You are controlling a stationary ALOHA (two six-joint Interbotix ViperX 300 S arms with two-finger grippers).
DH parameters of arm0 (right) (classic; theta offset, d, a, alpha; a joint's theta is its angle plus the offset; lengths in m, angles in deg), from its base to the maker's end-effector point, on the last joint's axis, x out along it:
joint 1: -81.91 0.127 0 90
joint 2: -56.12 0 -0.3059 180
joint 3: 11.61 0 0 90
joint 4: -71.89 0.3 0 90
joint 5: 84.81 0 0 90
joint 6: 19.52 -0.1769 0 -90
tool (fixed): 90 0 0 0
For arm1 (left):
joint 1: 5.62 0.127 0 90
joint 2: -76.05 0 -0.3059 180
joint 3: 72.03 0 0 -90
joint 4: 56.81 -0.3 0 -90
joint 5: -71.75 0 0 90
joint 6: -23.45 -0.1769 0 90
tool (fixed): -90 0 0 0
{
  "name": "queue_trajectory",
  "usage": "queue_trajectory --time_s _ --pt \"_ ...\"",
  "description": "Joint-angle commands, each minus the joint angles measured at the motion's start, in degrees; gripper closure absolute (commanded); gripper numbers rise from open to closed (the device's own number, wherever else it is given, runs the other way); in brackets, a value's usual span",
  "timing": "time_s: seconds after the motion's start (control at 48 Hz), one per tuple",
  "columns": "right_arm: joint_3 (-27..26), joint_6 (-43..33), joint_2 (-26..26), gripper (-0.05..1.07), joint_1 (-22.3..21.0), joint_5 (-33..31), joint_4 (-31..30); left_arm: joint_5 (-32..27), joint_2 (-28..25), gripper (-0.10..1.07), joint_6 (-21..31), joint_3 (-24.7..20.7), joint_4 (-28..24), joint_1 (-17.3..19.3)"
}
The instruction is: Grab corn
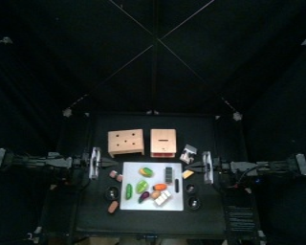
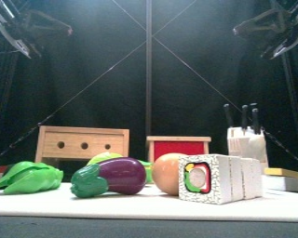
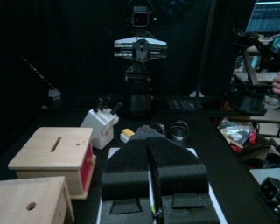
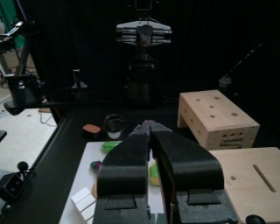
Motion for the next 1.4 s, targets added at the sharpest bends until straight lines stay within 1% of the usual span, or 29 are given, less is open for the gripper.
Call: queue_trajectory --time_s 0.0,0.062,0.229,0.375,0.521,0.646,0.75,0.917,1.042,1.208,1.229,1.375 --pt "-1.8 0.0 -1.8 1.02 -0.1 0.4 -0.2 1.6 -1.8 1.0 -0.1 -0.5 0.0 -0.4" --pt "-2.7 -0.3 -3.3 1.02 0.0 0.3 -0.8 2.1 -2.8 1.04 0.0 -0.4 0.0 -0.8" --pt "-6.3 -0.4 -10.5 1.01 0.3 -0.1 -4.0 4.1 -7.6 1.01 0.0 -0.4 0.1 -2.2" --pt "-8.7 -1.1 -15.9 1.01 0.4 -0.1 -4.2 6.5 -11.9 1.01 0.2 -0.5 0.2 -3.2" --pt "-10.5 -2.4 -20.7 1.01 -0.1 -0.1 -2.3 7.6 -15.5 1.01 0.3 -0.8 1.1 -5.0" --pt "-11.5 -2.5 -25.1 1.01 -0.1 -0.1 0.9 8.1 -18.6 1.0 0.3 -1.0 3.8 -6.3" --pt "-12.7 -2.4 -29.2 1.01 0.0 -0.1 2.3 8.4 -20.7 1.0 0.2 -1.0 5.8 -7.1" --pt "-15.9 -2.5 -36.6 0.98 0.1 -0.1 3.0 8.9 -21.9 1.0 0.2 -0.9 6.6 -7.4" --pt "-18.7 -2.4 -42.1 0.86 -0.1 -0.3 3.1 9.4 -21.9 1.0 0.3 -1.0 6.6 -7.4" --pt "-22.1 -2.4 -47.9 0.61 -0.1 -1.9 3.1 9.6 -22.0 1.0 0.2 -0.8 6.6 -7.5" --pt "-22.9 -2.4 -48.8 0.57 -0.1 -2.5 3.2 9.6 -21.9 1.0 0.2 -0.8 6.6 -7.5" --pt "-25.3 -2.4 -52.3 0.39 -0.2 -5.1 3.2 9.5 -22.0 1.0 0.1 -1.0 6.6 -7.5"
